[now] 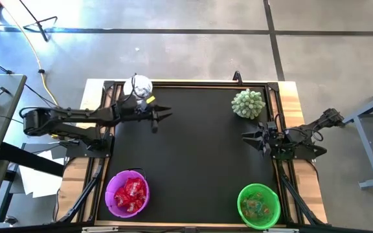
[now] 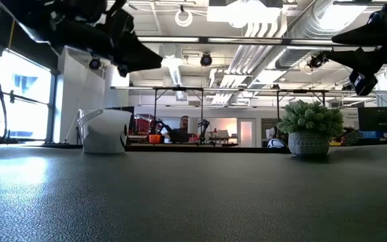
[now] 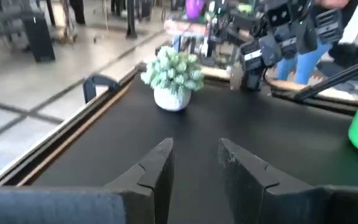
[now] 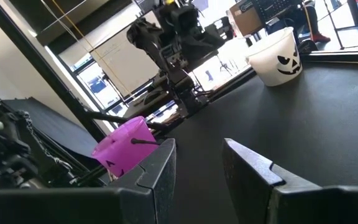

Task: Sort candy
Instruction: Return to Home Position

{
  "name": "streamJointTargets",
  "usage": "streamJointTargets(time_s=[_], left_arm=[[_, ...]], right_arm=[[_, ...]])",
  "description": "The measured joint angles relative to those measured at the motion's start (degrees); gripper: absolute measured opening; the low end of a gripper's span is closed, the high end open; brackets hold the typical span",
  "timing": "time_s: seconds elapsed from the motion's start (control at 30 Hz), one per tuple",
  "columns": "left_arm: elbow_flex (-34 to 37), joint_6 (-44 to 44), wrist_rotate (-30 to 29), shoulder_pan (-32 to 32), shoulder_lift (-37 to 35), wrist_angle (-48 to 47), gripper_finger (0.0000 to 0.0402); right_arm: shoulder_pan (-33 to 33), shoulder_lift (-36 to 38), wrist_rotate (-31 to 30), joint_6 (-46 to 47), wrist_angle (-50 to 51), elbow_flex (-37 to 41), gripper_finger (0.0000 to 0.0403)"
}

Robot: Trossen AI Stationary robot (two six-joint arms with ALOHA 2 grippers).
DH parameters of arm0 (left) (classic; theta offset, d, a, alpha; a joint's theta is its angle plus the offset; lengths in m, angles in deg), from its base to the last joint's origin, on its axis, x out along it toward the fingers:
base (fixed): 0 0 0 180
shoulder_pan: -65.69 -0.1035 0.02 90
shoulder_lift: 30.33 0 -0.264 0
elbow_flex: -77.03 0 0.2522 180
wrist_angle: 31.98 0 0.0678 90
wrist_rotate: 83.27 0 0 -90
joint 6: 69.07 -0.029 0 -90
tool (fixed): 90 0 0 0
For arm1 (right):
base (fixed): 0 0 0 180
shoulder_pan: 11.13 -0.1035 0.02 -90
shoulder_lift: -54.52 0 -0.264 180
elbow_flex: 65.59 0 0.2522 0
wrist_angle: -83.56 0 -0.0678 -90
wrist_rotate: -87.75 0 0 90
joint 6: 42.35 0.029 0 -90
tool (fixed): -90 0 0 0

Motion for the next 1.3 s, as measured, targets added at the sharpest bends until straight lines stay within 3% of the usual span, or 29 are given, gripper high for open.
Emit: streamJointTargets(time_s=[0.2,0.7,1.3], left_arm=[[7.42,-0.48,-0.02,-0.83,-1.6,7.5,0.0113],[18.89,-0.41,-0.2,-1.9,-5.98,13.72,0.0113],[27.89,4.8,-0.24,-1.9,-7.82,18.01,0.0113]], right_arm=[[0.0,0.0,0.0,0.0,0.0,0.0,0.0126],[0.0,0.0,0.0,-0.02,0.0,0.0,0.0126],[0.02,0.0,-0.02,0.0,0.0,0.0,0.0126]])
